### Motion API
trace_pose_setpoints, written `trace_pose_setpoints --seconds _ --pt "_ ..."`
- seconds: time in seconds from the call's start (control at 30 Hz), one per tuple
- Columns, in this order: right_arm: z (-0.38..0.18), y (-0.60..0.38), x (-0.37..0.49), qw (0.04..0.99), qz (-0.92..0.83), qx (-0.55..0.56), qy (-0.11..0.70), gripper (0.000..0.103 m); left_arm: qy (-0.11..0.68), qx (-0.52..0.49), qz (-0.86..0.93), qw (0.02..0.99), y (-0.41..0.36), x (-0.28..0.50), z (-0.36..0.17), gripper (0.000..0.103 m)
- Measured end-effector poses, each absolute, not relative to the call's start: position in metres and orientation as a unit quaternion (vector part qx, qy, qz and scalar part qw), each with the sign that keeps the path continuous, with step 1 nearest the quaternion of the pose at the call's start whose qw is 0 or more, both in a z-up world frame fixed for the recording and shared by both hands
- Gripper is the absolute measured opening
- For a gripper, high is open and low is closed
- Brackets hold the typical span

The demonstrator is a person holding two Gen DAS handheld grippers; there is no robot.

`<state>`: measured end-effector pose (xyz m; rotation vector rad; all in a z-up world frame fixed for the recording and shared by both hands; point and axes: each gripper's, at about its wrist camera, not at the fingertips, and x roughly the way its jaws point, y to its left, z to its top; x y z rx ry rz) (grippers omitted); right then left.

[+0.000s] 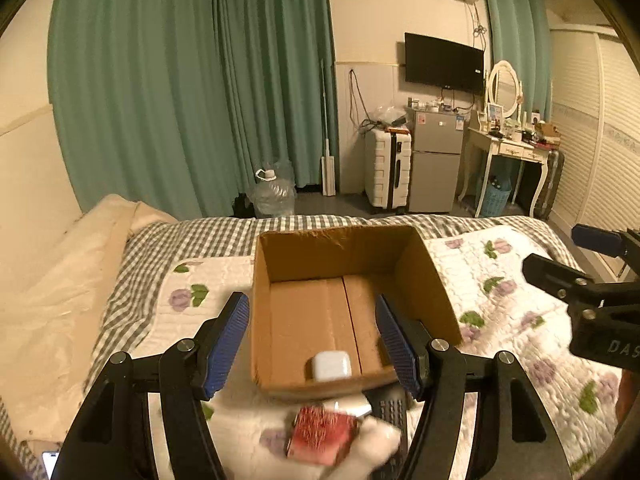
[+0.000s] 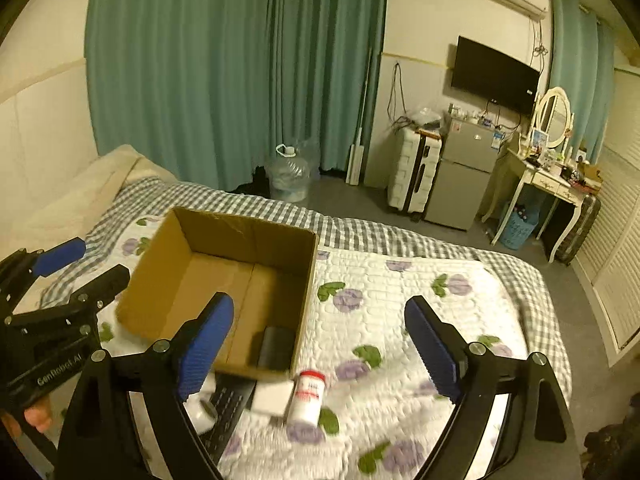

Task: Organize rigid objects
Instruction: 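Grasp the white hair dryer with the left tool while the right grasps the black remote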

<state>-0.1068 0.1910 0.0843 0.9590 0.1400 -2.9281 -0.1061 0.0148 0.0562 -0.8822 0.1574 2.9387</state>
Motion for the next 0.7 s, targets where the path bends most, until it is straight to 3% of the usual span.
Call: trace_pose_setpoints --seconds 0.27,0.7 --pt "0.067 0.186 -0.056 0.043 -0.946 0.319 0.043 0.091 0.051 -0.314 0.947 0.039 0.004 -0.066 0.029 0.068" --pt "-0.035 0.181 -0.067 0.049 -0.917 0.392 0.052 0.091 0.058 -0.410 0.906 0.086 0.025 -0.076 -0.094 0.068"
